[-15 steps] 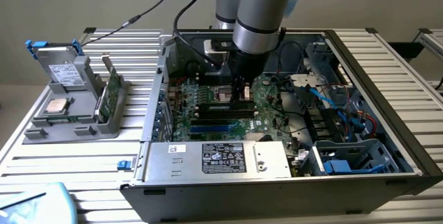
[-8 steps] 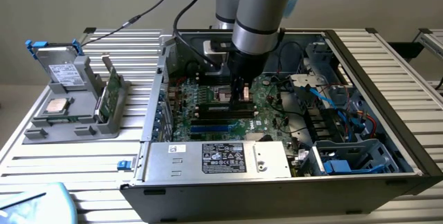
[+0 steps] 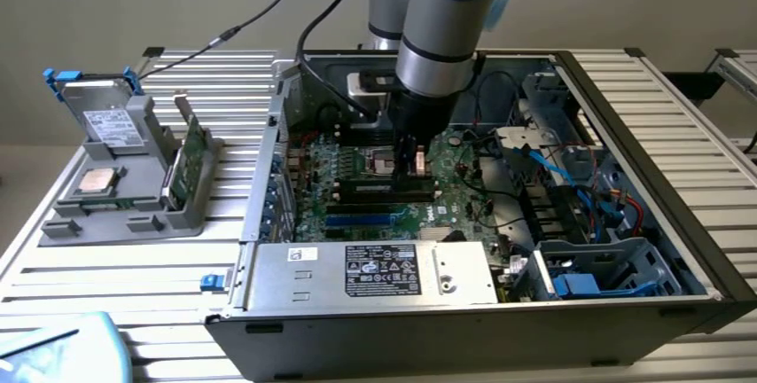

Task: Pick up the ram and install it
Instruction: 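Insert the ram into the slot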

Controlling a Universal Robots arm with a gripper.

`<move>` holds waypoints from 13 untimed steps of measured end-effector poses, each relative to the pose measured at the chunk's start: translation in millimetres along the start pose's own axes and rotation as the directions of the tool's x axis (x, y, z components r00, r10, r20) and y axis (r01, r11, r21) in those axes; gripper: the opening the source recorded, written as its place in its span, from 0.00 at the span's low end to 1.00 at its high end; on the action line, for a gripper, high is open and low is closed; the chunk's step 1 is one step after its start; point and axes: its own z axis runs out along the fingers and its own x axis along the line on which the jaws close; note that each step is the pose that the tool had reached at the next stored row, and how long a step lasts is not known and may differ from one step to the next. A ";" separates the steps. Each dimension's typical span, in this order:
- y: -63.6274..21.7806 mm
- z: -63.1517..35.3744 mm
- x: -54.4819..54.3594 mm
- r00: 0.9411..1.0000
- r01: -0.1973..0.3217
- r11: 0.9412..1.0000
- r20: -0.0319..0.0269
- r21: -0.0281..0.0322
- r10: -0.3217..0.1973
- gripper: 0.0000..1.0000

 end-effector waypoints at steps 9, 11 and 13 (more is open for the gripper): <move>-0.1 3.2 -0.5 1.000 -0.002 1.000 -0.015 -0.002 0.002 0.14; -0.1 3.7 -0.6 1.000 -0.002 1.000 -0.017 -0.002 0.002 0.14; -0.1 4.0 -0.7 1.000 -0.002 1.000 -0.018 -0.003 0.002 0.14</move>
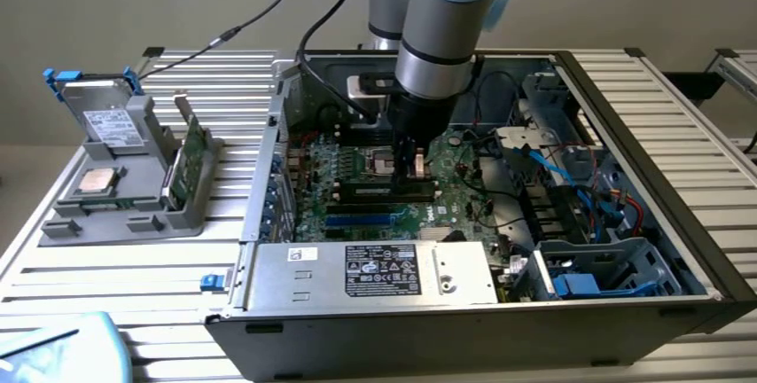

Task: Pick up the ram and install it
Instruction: 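Insert the ram into the slot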

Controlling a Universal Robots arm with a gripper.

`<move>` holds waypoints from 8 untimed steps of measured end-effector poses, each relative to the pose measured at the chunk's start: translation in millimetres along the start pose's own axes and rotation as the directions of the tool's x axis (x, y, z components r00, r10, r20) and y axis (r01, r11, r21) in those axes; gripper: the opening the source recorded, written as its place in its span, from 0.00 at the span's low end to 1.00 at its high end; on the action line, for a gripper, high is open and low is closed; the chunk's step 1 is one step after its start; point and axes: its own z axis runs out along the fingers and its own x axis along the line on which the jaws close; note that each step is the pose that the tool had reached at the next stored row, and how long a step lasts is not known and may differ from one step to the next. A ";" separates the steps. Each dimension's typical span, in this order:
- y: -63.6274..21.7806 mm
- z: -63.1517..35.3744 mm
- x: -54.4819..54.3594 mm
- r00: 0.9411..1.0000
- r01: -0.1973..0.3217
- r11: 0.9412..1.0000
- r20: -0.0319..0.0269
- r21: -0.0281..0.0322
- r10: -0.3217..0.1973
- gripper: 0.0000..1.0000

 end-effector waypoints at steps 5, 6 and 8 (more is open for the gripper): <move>-0.1 0.5 -0.4 1.000 0.000 1.000 -0.001 0.000 0.000 0.14; -0.1 0.6 -0.6 1.000 0.000 1.000 -0.001 0.000 0.000 0.14; -0.1 0.6 -0.9 1.000 0.000 1.000 -0.002 0.000 0.000 0.14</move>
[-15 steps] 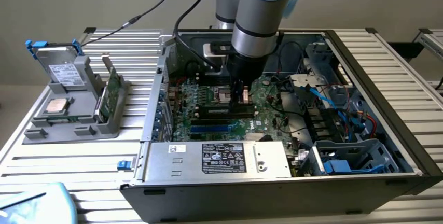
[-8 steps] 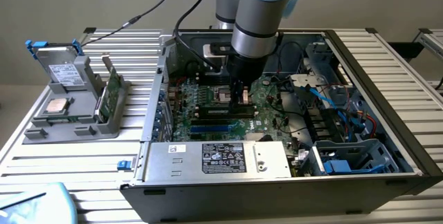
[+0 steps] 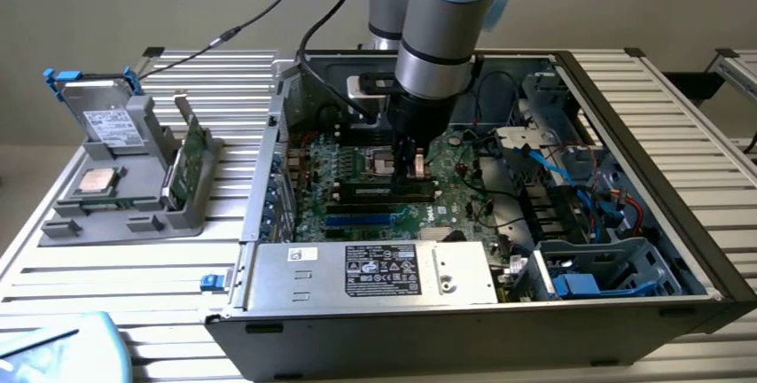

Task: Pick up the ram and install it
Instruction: 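Insert the ram into the slot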

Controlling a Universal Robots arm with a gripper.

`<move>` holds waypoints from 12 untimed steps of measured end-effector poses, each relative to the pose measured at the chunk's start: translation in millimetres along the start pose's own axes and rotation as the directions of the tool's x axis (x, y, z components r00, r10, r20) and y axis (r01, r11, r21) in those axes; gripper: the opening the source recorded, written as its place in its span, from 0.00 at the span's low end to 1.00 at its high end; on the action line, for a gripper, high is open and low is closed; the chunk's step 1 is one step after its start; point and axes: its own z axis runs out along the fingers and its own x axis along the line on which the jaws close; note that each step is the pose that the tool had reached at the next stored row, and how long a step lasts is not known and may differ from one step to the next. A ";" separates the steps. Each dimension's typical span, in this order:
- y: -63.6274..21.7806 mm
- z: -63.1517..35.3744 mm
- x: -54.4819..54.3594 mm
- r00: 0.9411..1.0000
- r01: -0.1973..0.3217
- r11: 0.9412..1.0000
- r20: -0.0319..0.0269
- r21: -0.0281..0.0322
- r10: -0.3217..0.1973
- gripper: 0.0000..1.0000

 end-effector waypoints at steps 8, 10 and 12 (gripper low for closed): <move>-0.1 0.1 -2.0 1.000 0.000 1.000 -0.002 0.000 0.000 0.14; -0.2 0.2 -2.3 1.000 0.000 1.000 -0.003 0.000 0.000 0.14; -0.2 0.4 -2.5 1.000 0.000 1.000 -0.004 0.000 0.000 0.14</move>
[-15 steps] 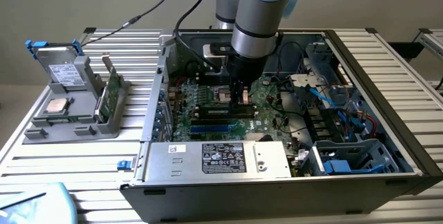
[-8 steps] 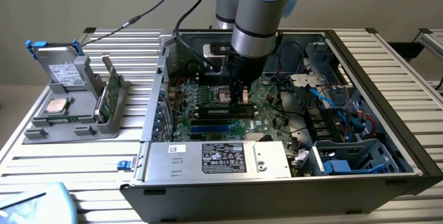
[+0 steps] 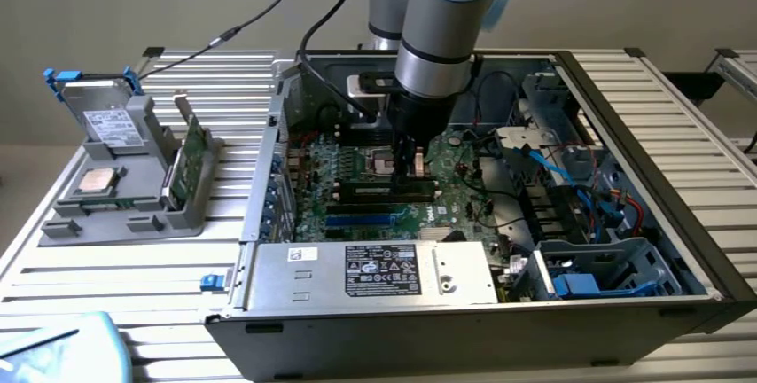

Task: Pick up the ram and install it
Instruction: 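Insert the ram into the slot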

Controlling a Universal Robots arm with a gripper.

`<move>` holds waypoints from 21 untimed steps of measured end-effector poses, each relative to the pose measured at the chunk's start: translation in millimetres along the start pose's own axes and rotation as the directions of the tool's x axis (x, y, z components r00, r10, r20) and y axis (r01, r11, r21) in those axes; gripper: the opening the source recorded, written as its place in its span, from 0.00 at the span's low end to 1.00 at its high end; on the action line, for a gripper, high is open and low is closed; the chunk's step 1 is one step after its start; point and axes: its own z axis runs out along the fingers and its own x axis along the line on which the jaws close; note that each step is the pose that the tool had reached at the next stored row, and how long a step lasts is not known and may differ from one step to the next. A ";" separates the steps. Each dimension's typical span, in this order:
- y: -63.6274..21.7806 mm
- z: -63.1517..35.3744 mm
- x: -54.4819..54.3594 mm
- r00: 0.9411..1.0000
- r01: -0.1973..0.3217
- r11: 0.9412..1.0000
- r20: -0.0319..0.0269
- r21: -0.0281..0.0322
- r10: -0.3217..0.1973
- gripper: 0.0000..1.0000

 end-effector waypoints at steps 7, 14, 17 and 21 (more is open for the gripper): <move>-0.1 0.4 -0.4 1.000 0.000 1.000 -0.002 0.000 0.000 0.14; -0.1 0.4 -0.4 1.000 0.000 1.000 -0.002 -0.001 0.000 0.15; -0.1 0.3 -0.4 1.000 0.000 1.000 -0.002 -0.001 0.000 0.28; 0.0 0.2 -1.1 1.000 0.000 1.000 -0.003 -0.001 0.000 0.40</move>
